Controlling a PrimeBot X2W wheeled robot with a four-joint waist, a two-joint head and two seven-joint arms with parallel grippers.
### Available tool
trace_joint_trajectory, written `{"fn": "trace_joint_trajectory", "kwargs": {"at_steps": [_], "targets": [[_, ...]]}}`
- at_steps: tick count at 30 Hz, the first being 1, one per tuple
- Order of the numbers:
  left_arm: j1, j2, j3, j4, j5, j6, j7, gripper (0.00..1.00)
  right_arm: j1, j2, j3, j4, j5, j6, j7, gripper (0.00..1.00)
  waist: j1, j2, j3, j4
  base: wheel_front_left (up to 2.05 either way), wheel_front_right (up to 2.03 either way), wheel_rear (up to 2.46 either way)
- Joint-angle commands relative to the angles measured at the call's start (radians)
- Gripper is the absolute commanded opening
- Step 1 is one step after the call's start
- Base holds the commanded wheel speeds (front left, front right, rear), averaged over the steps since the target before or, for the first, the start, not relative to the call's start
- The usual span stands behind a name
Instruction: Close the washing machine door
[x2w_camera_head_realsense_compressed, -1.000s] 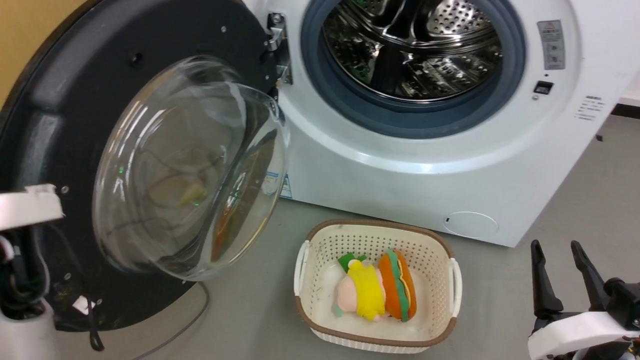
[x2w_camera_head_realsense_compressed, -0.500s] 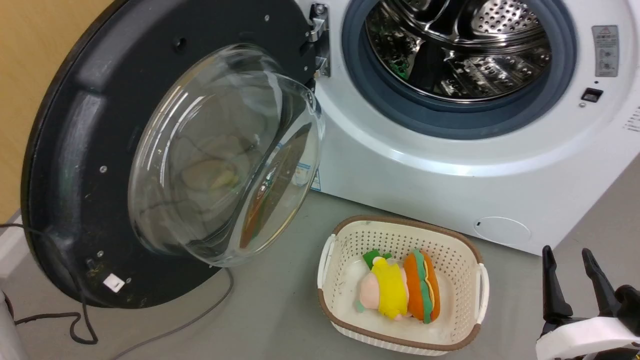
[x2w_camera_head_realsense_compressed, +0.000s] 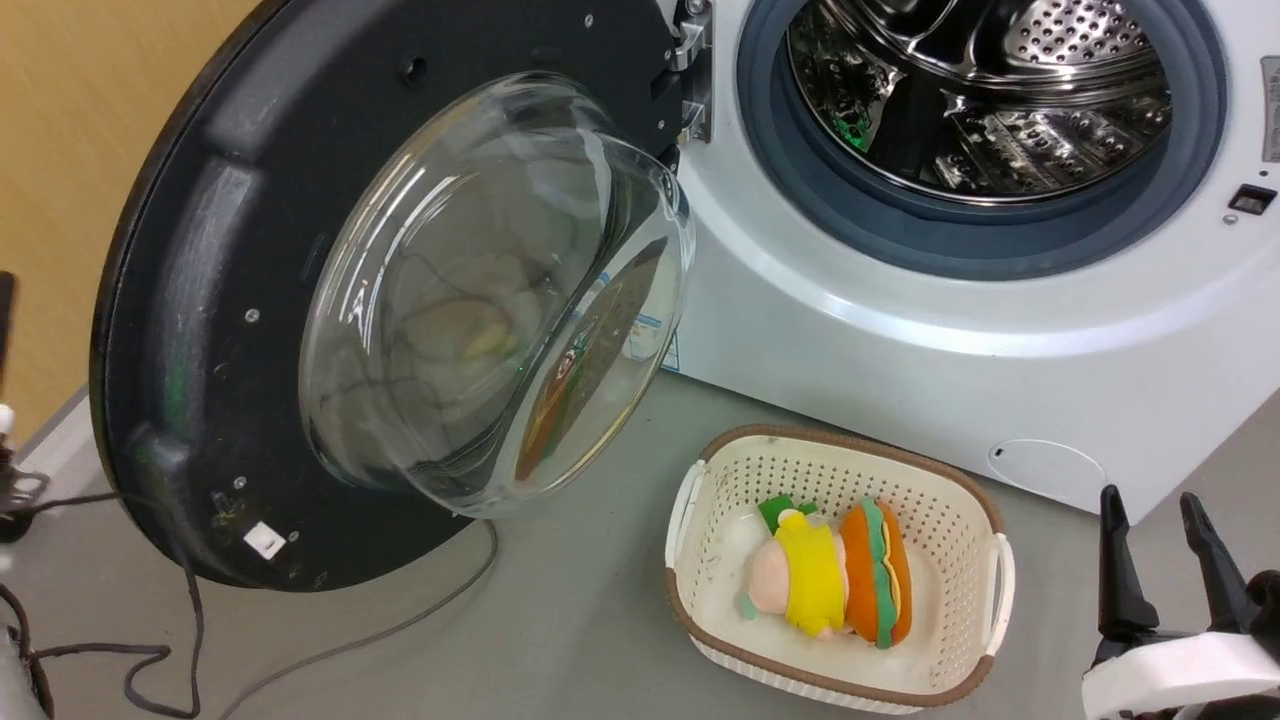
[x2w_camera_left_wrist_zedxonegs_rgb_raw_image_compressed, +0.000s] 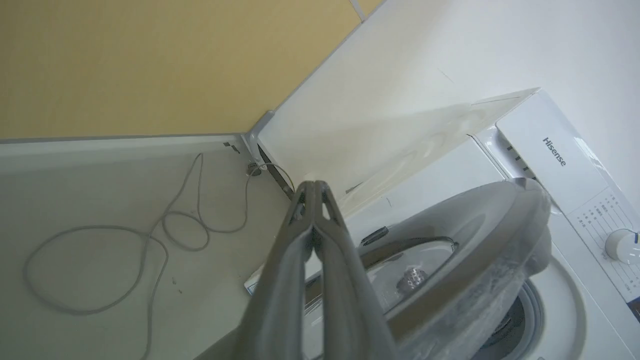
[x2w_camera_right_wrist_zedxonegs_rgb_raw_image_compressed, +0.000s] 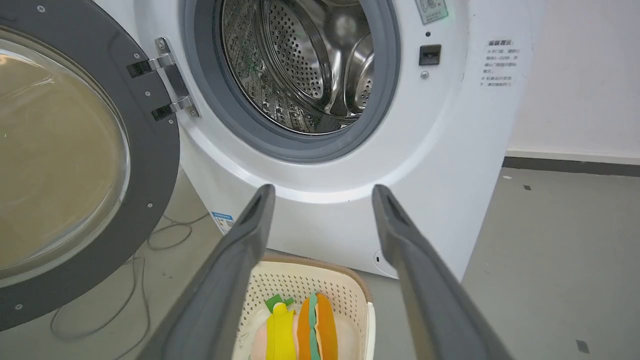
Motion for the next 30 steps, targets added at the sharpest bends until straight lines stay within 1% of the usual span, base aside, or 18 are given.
{"fn": "trace_joint_trajectory", "kwargs": {"at_steps": [1, 4, 8, 11, 15, 18, 22, 26, 27, 30], "targets": [[0.010, 0.010, -0.004, 0.009, -0.026, -0.014, 0.027, 0.00, -0.019, 0.003, -0.005, 0.000, 0.015, 0.001, -0.010, 1.00, 0.0000, 0.0000, 0.004, 0.004, 0.00, 0.00, 0.00], [0.028, 0.017, -0.038, 0.013, -0.051, -0.032, 0.084, 0.00, -0.023, 0.003, -0.008, 0.000, 0.020, 0.001, -0.017, 1.00, 0.0000, 0.0000, 0.010, 0.013, 0.00, 0.00, 0.00], [0.053, 0.025, -0.090, -0.009, -0.106, -0.043, 0.166, 0.00, -0.022, 0.003, -0.012, -0.002, 0.022, 0.001, -0.025, 1.00, 0.0000, 0.0000, 0.015, 0.024, 0.00, 0.00, 0.00], [0.079, 0.039, -0.131, -0.058, -0.162, -0.047, 0.227, 0.00, -0.021, 0.004, -0.017, -0.004, 0.023, 0.001, -0.031, 1.00, 0.0000, 0.0000, 0.019, 0.031, 0.00, 0.00, 0.00], [0.119, 0.051, -0.163, -0.124, -0.255, -0.052, 0.293, 0.00, -0.023, 0.004, -0.029, -0.002, 0.028, 0.001, -0.040, 1.00, 0.0000, 0.0000, 0.023, 0.041, 0.00, 0.00, 0.00], [0.146, 0.048, -0.178, -0.175, -0.337, -0.055, 0.341, 0.00, -0.022, 0.004, -0.037, 0.001, 0.034, 0.001, -0.046, 1.00, 0.0000, 0.0000, 0.026, 0.051, 0.00, 0.00, 0.00], [0.193, 0.032, -0.205, -0.269, -0.424, -0.060, 0.386, 0.00, -0.021, 0.004, -0.048, 0.006, 0.042, 0.001, -0.054, 1.00, 0.0000, 0.0000, 0.031, 0.063, 0.00, 0.00, 0.00], [0.244, 0.000, -0.257, -0.358, -0.486, -0.064, 0.415, 0.00, -0.024, 0.004, -0.056, 0.012, 0.049, 0.001, -0.062, 1.00, 0.0000, 0.0000, 0.042, 0.076, 0.00, 0.00, 0.00], [0.269, -0.026, -0.317, -0.405, -0.491, -0.065, 0.412, 0.00, -0.029, 0.004, -0.059, 0.017, 0.050, 0.001, -0.065, 1.00, 0.0000, 0.0000, 0.046, 0.077, 0.00, 0.00, 0.00], [0.279, -0.048, -0.382, -0.449, -0.473, -0.065, 0.388, 0.00, -0.035, 0.004, -0.055, 0.020, 0.047, 0.001, -0.065, 1.00, 0.0000, 0.0000, 0.048, 0.066, 0.00, 0.00, 0.00]]}}
